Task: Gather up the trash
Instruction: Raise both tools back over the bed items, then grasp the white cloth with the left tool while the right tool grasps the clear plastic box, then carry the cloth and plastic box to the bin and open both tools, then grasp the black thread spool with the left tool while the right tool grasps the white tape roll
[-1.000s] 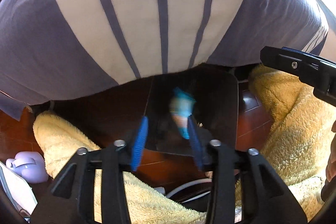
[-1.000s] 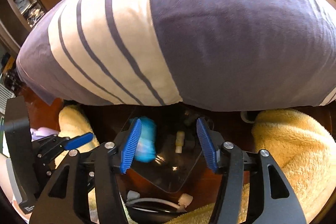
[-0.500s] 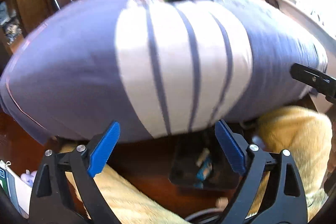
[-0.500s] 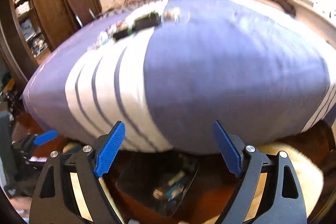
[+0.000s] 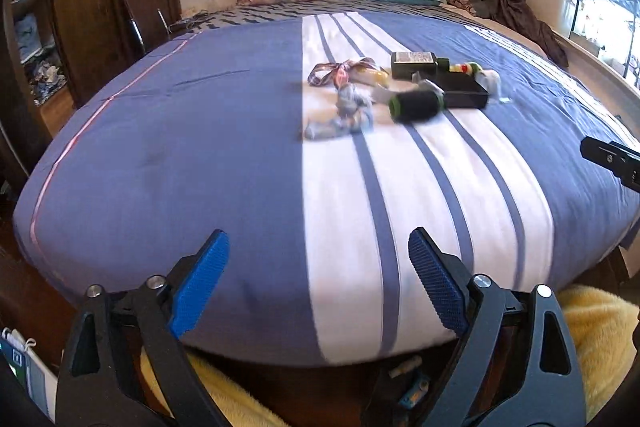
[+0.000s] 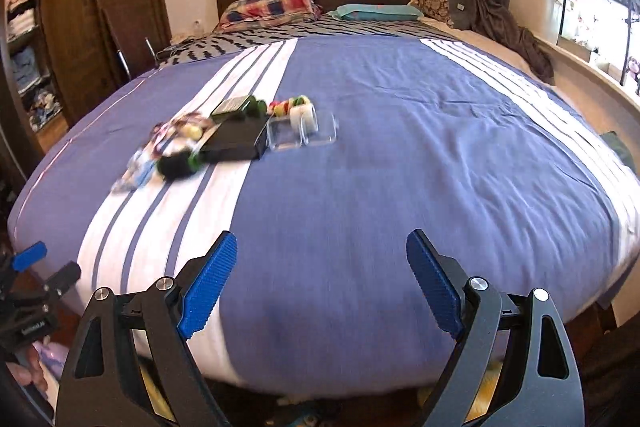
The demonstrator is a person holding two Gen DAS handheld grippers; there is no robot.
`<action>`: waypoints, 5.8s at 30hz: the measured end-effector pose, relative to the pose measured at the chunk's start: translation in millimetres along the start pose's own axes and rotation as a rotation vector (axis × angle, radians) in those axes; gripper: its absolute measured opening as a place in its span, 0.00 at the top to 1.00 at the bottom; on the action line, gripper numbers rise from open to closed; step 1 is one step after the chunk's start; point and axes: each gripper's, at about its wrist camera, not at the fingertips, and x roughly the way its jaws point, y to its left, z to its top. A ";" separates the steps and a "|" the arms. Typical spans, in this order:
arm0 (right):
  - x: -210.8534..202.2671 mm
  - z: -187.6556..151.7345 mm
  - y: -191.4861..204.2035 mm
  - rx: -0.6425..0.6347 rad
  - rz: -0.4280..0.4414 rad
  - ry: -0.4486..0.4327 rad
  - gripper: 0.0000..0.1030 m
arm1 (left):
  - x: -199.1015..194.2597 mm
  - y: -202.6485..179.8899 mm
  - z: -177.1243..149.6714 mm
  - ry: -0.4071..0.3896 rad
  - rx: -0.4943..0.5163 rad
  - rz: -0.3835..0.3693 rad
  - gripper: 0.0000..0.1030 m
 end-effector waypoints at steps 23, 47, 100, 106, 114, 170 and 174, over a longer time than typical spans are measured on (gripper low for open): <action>117.1 64.3 9.1 -0.016 -0.040 0.139 0.15 | 102.7 -14.4 87.3 0.073 -0.021 -0.031 0.47; 119.5 72.4 25.5 -0.039 -0.034 0.122 0.26 | 101.5 -5.8 89.5 0.067 -0.025 -0.059 0.77; 0.4 -168.8 44.4 -0.028 0.148 0.397 0.26 | 12.0 -86.4 -172.8 0.421 0.043 -0.297 0.77; 1.3 -172.2 41.6 -0.008 0.152 0.410 0.25 | 19.8 -88.1 -172.8 0.437 0.043 -0.292 0.72; 1.7 -165.3 34.2 0.019 0.145 0.402 0.17 | 21.9 -78.7 -170.0 0.425 0.030 -0.247 0.36; 120.0 91.1 2.3 -0.061 -0.007 0.077 0.23 | 100.2 -71.9 87.1 0.097 -0.079 -0.121 0.14; 137.2 97.2 11.6 -0.090 -0.013 0.097 0.31 | 110.3 -72.9 89.0 0.097 -0.078 -0.116 0.17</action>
